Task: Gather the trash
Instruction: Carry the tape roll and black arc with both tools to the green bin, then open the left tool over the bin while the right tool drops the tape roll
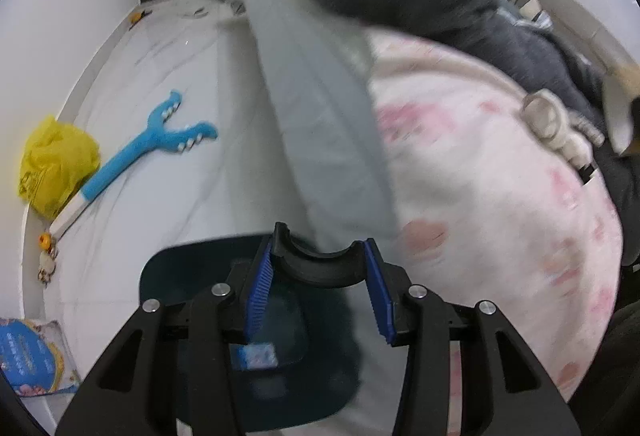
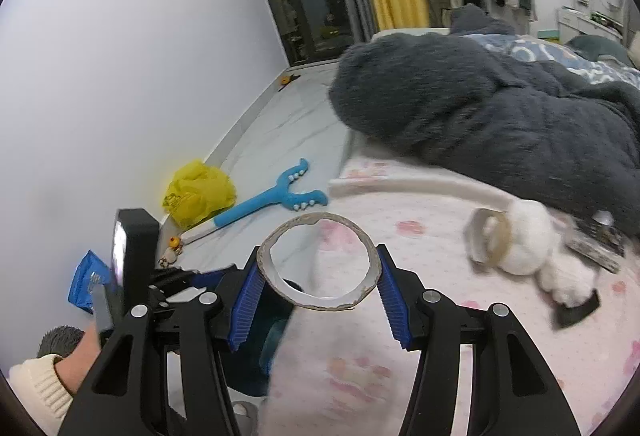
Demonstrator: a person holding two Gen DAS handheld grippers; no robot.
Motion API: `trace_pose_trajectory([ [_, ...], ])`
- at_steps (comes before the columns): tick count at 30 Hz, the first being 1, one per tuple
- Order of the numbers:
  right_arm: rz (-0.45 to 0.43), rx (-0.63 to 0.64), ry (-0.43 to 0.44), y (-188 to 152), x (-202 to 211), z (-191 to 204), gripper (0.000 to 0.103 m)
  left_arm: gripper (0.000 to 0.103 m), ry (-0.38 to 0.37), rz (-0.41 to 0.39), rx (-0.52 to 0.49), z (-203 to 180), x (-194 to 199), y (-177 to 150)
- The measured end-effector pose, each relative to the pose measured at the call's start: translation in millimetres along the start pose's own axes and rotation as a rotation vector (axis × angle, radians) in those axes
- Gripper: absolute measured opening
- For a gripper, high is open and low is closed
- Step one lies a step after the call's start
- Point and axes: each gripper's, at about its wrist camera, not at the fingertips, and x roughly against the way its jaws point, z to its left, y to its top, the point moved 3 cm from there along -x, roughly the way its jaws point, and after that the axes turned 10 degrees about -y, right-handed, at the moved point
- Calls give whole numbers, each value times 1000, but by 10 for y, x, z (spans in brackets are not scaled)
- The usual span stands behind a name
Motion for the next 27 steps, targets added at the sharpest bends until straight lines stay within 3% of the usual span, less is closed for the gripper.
trace_pose_trajectory([
  [8,34,57,49,-6,-204,434,55,47,47,117,57,429,-141,-290],
  [17,91,105,88,-55,-525,833,55,51,29,216,124,754,-192,-559],
  [27,167,155,100,-183,-852,1152,55,67,8,202,186,1143,5,-695],
])
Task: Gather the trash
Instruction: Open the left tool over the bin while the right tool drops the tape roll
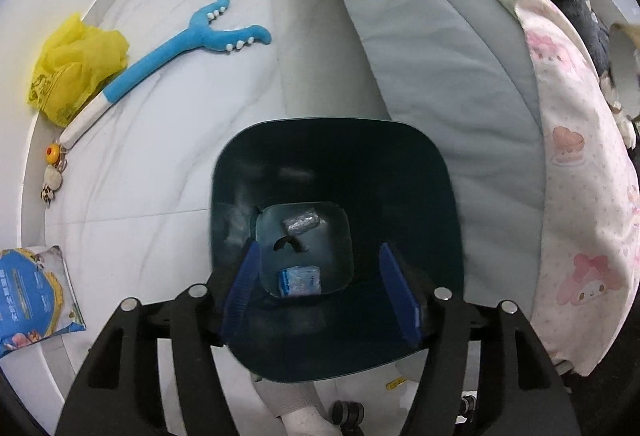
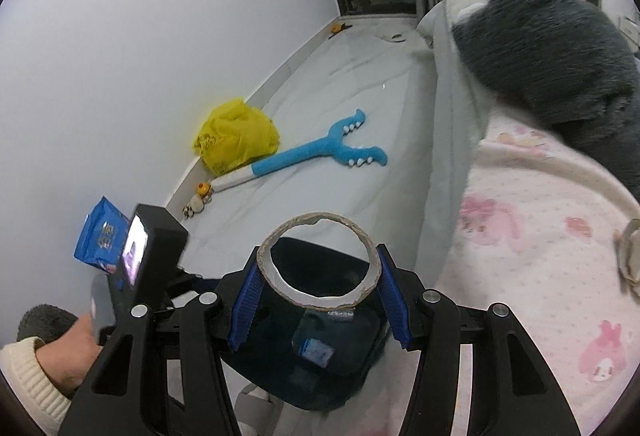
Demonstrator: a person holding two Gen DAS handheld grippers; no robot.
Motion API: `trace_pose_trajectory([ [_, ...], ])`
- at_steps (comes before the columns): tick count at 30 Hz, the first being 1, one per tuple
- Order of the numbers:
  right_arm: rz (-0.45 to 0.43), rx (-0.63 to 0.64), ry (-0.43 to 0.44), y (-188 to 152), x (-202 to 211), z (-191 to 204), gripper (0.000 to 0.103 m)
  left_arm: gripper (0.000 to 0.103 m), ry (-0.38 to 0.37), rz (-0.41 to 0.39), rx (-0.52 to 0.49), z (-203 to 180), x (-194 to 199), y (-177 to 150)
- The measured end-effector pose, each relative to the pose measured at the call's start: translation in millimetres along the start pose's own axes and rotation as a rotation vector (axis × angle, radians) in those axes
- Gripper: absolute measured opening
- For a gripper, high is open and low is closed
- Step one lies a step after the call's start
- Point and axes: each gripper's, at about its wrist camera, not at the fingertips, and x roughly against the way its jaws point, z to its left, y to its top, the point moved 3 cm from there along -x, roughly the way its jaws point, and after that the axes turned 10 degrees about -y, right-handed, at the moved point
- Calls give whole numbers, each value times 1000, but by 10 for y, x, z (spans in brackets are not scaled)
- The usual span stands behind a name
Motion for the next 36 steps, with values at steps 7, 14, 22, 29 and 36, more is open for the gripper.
trace_pose_trajectory([
  [7,73,28,2,-72,-324,182,55,70,-2,-39,20,165,186,-30],
  [14,158,58,-3,-201,-665,333,55,72,-21,-116,18,208,445,14],
  [22,252,87,-31,-379,-1006,381,55,73,-11,-190,14,265,752,14],
  [29,330,117,-44,-588,-1239,447,56,73,-31,-301,-8,218,1134,55],
  [36,379,156,-62,-702,-1339,507,62,73,-39,-399,-50,55,1454,165],
])
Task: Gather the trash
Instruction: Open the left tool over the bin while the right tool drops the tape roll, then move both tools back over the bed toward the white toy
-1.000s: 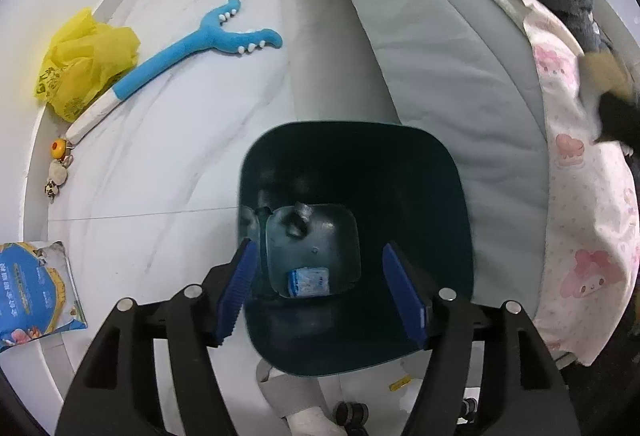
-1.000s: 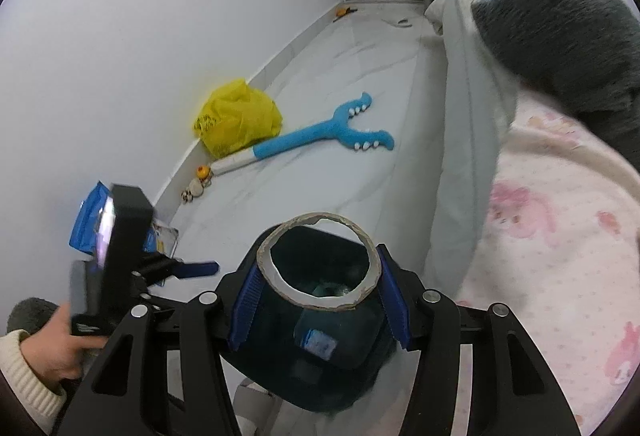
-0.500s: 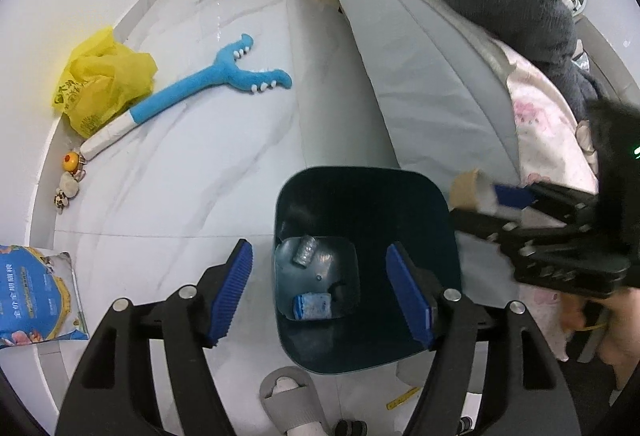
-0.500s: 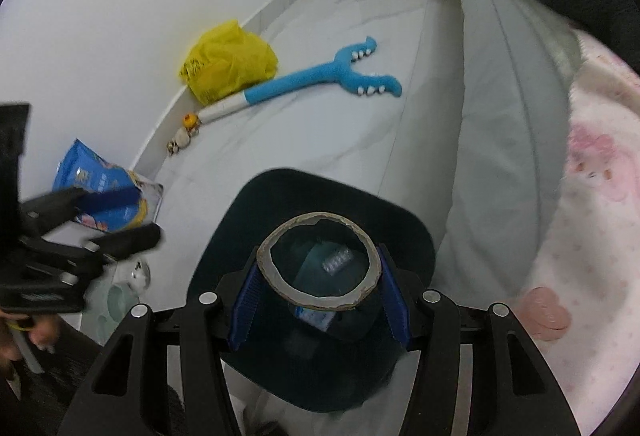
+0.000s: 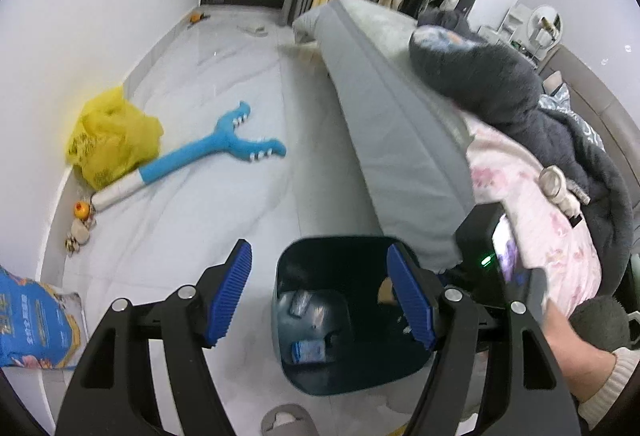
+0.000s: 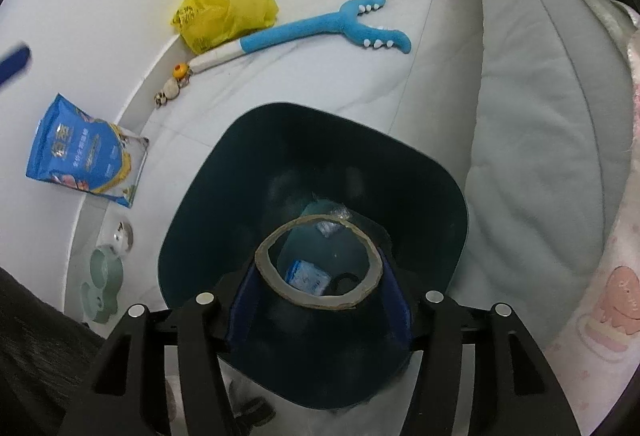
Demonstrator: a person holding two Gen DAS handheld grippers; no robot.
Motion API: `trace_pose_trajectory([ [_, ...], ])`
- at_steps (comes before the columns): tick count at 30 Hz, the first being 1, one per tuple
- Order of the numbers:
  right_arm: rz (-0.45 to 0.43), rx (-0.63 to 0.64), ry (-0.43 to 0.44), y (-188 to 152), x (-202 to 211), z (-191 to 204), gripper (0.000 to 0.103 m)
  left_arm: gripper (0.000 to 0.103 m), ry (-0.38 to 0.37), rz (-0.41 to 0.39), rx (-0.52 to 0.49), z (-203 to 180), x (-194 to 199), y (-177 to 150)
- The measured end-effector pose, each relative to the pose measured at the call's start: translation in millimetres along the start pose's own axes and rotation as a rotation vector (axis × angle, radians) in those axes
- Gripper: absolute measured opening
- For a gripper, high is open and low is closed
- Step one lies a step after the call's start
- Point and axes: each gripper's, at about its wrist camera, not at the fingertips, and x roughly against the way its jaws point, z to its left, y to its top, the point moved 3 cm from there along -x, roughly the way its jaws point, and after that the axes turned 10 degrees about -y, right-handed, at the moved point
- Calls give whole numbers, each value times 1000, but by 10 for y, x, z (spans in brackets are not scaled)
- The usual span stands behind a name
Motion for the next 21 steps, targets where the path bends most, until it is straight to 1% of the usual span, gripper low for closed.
trace_pose_trajectory([
  [1,2,2,-3,-1,0,3,65,73,14,-15,-20,-36,33,36],
  [2,3,2,-5,-6,4,4,65,73,34,-35,-43,-76,76,68],
  [3,3,1,-6,1,8,5,65,73,38,-49,-53,-95,106,88],
  [5,-1,-4,-4,-1,24,8,66,73,28,-81,-57,-143,175,140],
  [8,-13,10,2,-6,87,45,66,73,34,-129,-82,-233,269,243],
  [10,-53,21,9,17,224,60,66,73,35,-157,-104,-323,318,315],
  [13,-133,24,22,69,502,31,73,73,15,-199,-124,-481,385,383],
  [15,-183,17,23,77,692,-43,73,74,-1,-223,-138,-583,416,418],
  [18,-232,3,5,51,888,-195,74,74,-9,-244,-165,-738,431,456],
  [21,-275,-14,-20,13,1050,-354,76,75,-35,-254,-173,-869,421,496],
])
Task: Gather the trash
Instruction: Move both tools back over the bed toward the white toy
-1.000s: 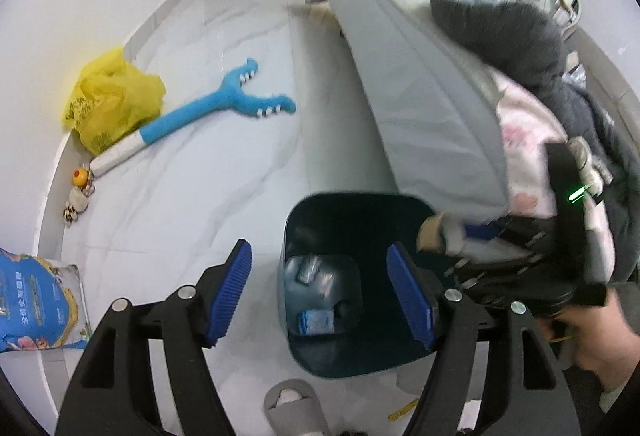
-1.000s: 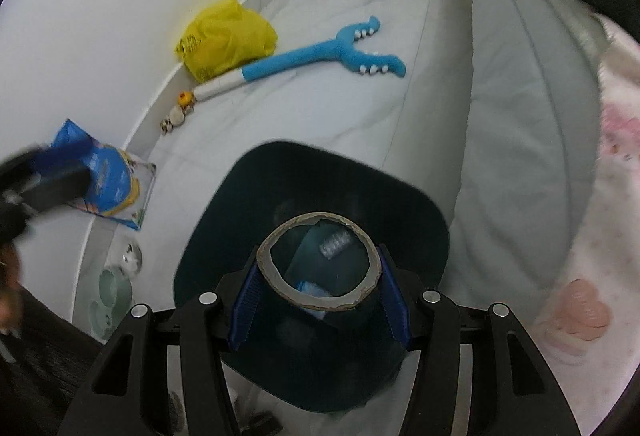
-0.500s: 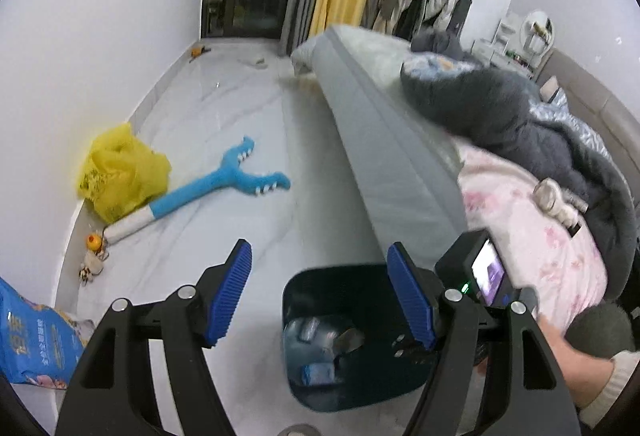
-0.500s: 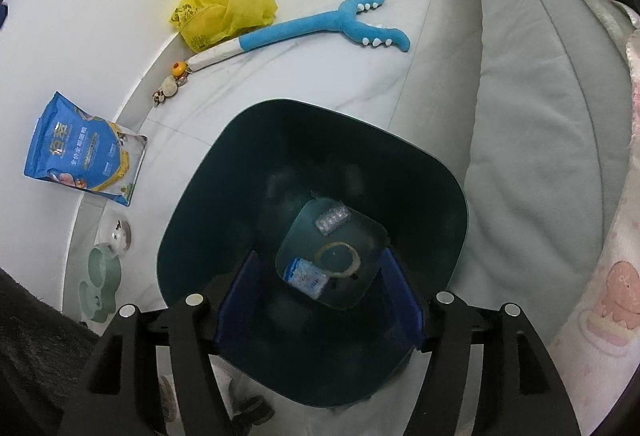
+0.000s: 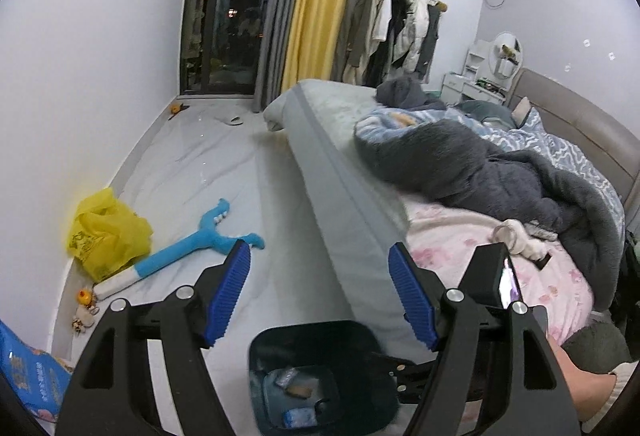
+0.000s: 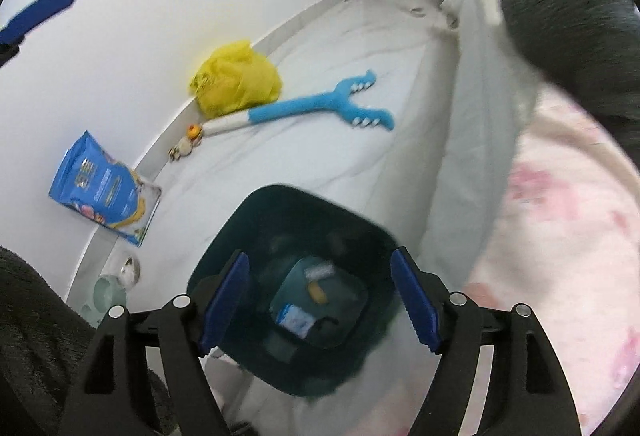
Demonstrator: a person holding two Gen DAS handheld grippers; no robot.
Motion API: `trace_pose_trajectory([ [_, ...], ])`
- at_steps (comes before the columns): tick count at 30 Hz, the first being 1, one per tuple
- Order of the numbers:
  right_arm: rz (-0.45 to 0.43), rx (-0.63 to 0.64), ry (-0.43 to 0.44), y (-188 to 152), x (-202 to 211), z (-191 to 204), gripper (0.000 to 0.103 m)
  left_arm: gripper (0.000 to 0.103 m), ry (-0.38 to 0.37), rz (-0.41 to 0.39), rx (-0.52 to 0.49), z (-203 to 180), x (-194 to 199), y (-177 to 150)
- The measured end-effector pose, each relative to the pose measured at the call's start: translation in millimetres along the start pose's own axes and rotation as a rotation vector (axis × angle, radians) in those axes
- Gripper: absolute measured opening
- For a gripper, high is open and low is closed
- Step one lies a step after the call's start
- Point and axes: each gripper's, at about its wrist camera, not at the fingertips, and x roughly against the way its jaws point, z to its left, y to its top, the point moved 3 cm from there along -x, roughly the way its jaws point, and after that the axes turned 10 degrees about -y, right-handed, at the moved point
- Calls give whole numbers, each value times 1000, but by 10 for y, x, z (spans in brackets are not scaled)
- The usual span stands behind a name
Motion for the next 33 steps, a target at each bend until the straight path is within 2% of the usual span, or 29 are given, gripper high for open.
trace_pose_trajectory([
  [5,-69,-37,-52,-16,298,-349,79,76,-46,-20,-17,-256,-93,60],
  [15,-174,-181,-185,-141,759,-1176,83,77,-142,2,-64,-788,-459,96],
  [20,-185,-252,-284,-262,877,-1637,84,77,-164,20,-78,-953,-630,67],
  [23,-196,-317,-313,-337,980,-1943,84,77,-182,34,-94,-1058,-746,64],
  [33,-229,-391,-404,-516,1172,-2456,88,81,-263,93,-130,-1328,-1157,-23],
])
